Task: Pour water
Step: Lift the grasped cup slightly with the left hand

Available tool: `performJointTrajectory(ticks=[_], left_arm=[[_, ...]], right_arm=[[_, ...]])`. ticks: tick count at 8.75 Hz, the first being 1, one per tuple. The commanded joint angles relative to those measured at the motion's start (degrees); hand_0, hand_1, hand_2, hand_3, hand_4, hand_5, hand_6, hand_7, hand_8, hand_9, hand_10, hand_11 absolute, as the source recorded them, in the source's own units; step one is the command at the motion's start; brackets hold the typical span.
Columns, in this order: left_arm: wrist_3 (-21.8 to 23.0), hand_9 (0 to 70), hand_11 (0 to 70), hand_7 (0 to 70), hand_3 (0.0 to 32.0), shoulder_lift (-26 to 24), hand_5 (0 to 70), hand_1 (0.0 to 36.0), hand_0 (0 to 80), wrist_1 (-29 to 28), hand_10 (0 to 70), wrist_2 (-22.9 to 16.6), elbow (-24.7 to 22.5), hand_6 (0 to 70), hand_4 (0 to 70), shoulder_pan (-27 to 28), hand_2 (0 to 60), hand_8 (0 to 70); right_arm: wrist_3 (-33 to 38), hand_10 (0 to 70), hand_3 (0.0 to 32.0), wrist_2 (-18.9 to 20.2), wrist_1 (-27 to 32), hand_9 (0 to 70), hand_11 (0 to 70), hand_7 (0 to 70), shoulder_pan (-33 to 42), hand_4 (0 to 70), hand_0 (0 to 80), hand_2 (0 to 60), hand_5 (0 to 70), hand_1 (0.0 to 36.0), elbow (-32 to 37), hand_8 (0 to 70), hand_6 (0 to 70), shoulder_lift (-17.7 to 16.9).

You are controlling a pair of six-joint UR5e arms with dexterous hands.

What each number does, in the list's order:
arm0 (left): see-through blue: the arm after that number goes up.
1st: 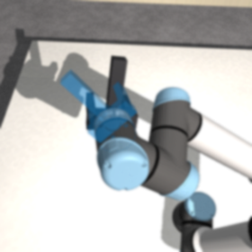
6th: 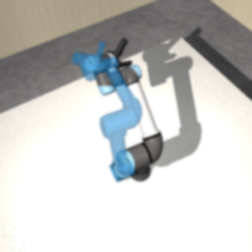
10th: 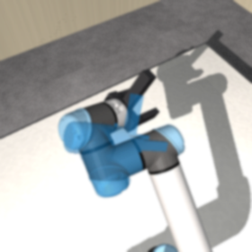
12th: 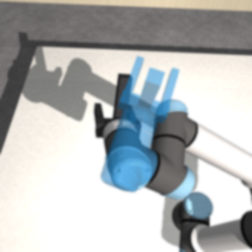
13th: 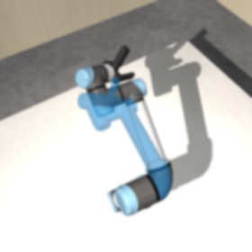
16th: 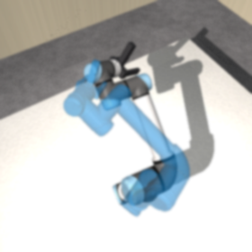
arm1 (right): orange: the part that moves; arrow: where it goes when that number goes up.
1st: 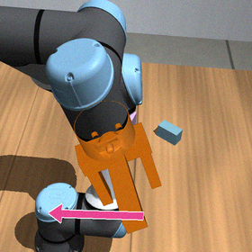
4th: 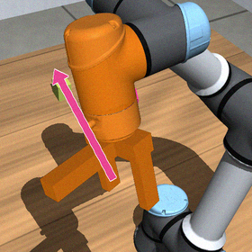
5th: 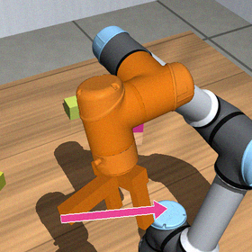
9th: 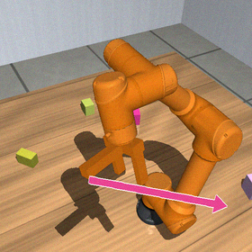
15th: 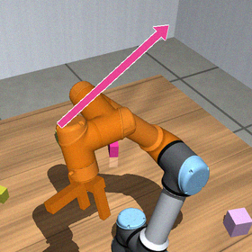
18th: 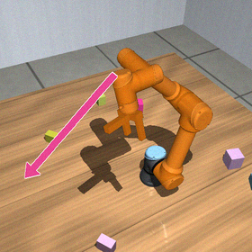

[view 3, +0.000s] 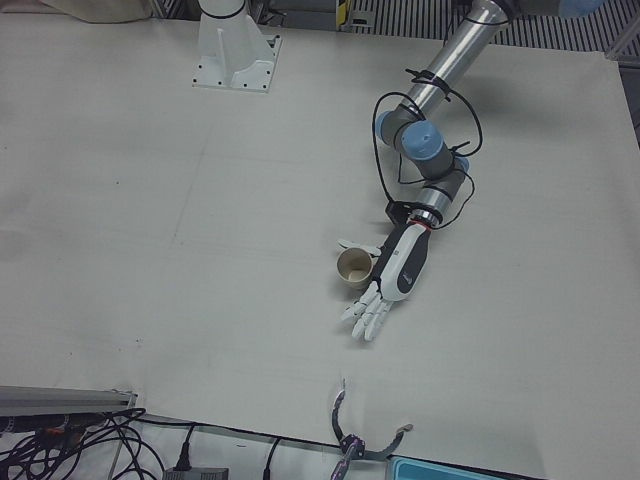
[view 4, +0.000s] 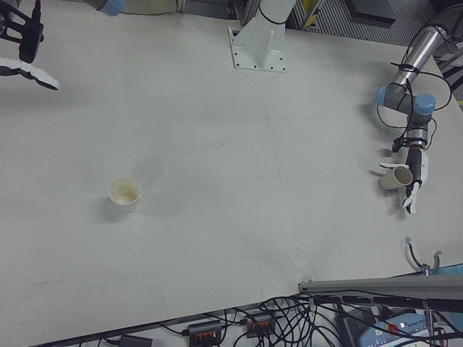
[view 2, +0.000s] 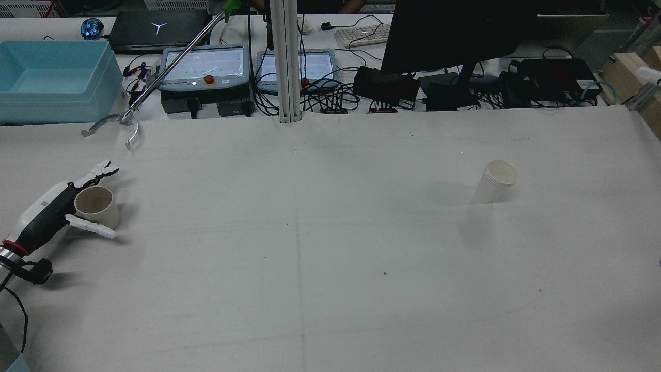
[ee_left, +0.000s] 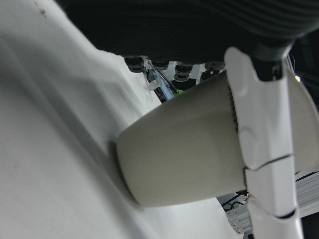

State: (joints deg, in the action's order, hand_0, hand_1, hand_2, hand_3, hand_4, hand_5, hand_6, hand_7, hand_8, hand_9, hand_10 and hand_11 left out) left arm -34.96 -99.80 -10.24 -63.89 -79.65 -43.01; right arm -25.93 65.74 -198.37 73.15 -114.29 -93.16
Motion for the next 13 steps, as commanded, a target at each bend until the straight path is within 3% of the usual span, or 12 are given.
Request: performJointTrajectory(ticks=[1,2,3,4,6,8,9,10,13], left_arm=[[0.86,0.0,5.7,6.3,0.0,0.05,17.4,19.7,57.8,0.57,2.3,0.26,0.11,3.1,17.5,-1.63,1.6,0.0],[0.94,0.0,6.7,6.9,0.0,0.14,25.0,23.1,58.1,0.57,2.9,0.43,-0.07,3.6,17.8,-1.9,14.0,0.0],[0.94,0.5,8.3,8.3,0.0,0.14,34.0,32.2,56.9,0.57,3.7,0.44,-0.07,4.7,18.6,-1.9,52.8,0.1],[0.86,2.0,9.6,10.6,0.0,0.14,42.6,36.0,53.9,0.57,4.7,0.35,-0.07,5.8,24.4,-1.82,60.0,1.0],[0.86,5.1,12.5,14.7,0.0,0.22,48.8,36.0,52.5,0.57,6.7,0.35,-0.07,7.9,38.4,-1.82,60.0,3.2],[0.94,6.7,12.6,16.3,0.0,0.22,51.0,36.0,53.0,0.57,7.0,0.35,-0.07,8.9,45.0,-1.9,60.0,4.4],[1.47,9.1,13.4,18.9,0.0,0.22,56.6,36.0,52.8,0.66,7.6,0.35,-0.24,10.5,46.1,-1.99,60.0,5.9],[2.78,13.2,15.4,22.8,0.0,0.31,66.5,36.0,52.3,1.27,9.0,0.35,-0.42,13.1,45.6,-2.08,60.0,8.3],[2.96,15.6,16.8,25.1,0.0,3.02,67.5,36.0,51.7,3.47,9.9,0.35,-6.29,14.5,45.2,-2.34,60.0,9.5]], right_arm=[[0.0,0.0,0.0,0.0,0.0,1.2,0.4,2.0,-0.12,6.8,43.0,16.6,3.1,11.8,-0.05,0.0,2.0,0.0],[0.0,0.0,0.0,0.0,0.0,1.3,0.3,2.0,-0.2,6.9,43.0,16.7,3.1,11.8,0.03,0.0,2.0,0.0],[0.0,0.0,0.0,0.0,0.0,1.3,0.3,2.0,-0.29,6.8,42.8,16.7,3.2,11.6,0.03,0.0,2.0,0.0],[0.0,0.0,0.0,-0.09,0.0,1.2,0.2,2.0,-0.29,6.8,42.8,16.4,3.3,11.6,0.03,0.0,2.0,0.0],[0.0,0.0,0.0,0.0,0.0,1.3,0.3,1.9,-0.29,6.8,42.8,16.6,3.3,11.6,0.03,0.0,2.0,0.0],[0.0,0.0,0.0,-0.09,0.0,1.2,0.4,2.0,-0.29,6.8,42.8,16.4,3.2,11.6,0.03,0.0,1.9,0.0],[0.0,0.0,0.0,-0.09,0.0,1.3,0.3,2.2,-0.38,6.9,42.7,16.6,3.3,11.6,-0.05,0.0,2.0,0.09],[0.0,0.0,0.0,-0.09,0.0,1.2,0.3,2.1,-0.47,6.9,42.8,16.7,3.5,11.6,0.03,0.0,2.0,0.18],[-0.09,0.0,0.0,-0.44,0.0,1.1,0.3,2.3,-2.3,7.0,42.8,17.0,3.8,11.8,1.44,0.0,2.1,1.67]])
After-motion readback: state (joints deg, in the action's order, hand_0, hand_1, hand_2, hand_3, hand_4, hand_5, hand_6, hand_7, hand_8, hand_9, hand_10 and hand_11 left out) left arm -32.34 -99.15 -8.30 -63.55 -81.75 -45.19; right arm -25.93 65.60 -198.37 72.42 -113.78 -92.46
